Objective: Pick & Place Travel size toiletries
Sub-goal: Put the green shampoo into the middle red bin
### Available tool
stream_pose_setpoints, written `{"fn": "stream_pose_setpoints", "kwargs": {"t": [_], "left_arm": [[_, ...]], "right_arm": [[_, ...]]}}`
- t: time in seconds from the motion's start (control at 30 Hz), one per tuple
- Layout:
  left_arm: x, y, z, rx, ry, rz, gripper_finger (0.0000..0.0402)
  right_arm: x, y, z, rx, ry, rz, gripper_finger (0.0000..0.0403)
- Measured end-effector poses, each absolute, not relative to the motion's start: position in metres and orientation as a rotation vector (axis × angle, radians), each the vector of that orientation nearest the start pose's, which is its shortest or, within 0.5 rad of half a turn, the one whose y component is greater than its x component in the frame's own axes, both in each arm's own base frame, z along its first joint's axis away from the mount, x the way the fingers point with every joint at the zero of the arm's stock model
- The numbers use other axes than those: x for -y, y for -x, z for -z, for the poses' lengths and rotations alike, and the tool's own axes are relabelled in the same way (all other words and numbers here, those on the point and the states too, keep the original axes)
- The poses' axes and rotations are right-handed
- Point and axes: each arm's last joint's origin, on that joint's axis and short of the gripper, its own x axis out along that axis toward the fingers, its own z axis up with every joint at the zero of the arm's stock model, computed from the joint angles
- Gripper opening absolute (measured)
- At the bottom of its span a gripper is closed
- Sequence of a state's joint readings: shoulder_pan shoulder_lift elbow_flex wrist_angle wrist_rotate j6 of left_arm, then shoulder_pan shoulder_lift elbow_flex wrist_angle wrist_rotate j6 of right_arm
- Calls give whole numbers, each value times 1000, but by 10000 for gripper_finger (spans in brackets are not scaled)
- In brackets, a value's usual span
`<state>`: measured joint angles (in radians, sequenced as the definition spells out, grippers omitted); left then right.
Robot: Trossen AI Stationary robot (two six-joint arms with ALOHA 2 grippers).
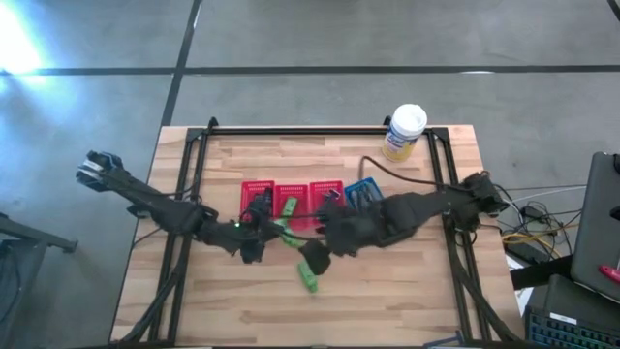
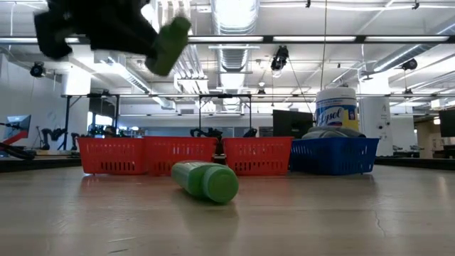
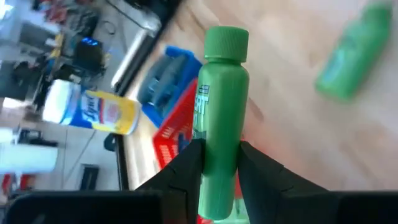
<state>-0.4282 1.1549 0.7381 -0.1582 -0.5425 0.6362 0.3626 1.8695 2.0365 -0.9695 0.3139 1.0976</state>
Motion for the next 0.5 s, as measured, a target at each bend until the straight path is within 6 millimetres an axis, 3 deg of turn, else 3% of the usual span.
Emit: {"fn": "stream_pose_setpoints", "kwargs": {"t": [0.13, 0.23, 0.5], "left_arm": [[69, -224, -228, -599, -1022, 187, 91], [52, -224, -216, -652, -1068, 208, 89], [20, -237, -222, -667, -995, 137, 89]], "right_arm": [[-147, -357, -394, -633, -810, 418, 368], [-161, -354, -388, -650, -857, 440, 368], [-197, -369, -349, -692, -897, 477, 368]]}}
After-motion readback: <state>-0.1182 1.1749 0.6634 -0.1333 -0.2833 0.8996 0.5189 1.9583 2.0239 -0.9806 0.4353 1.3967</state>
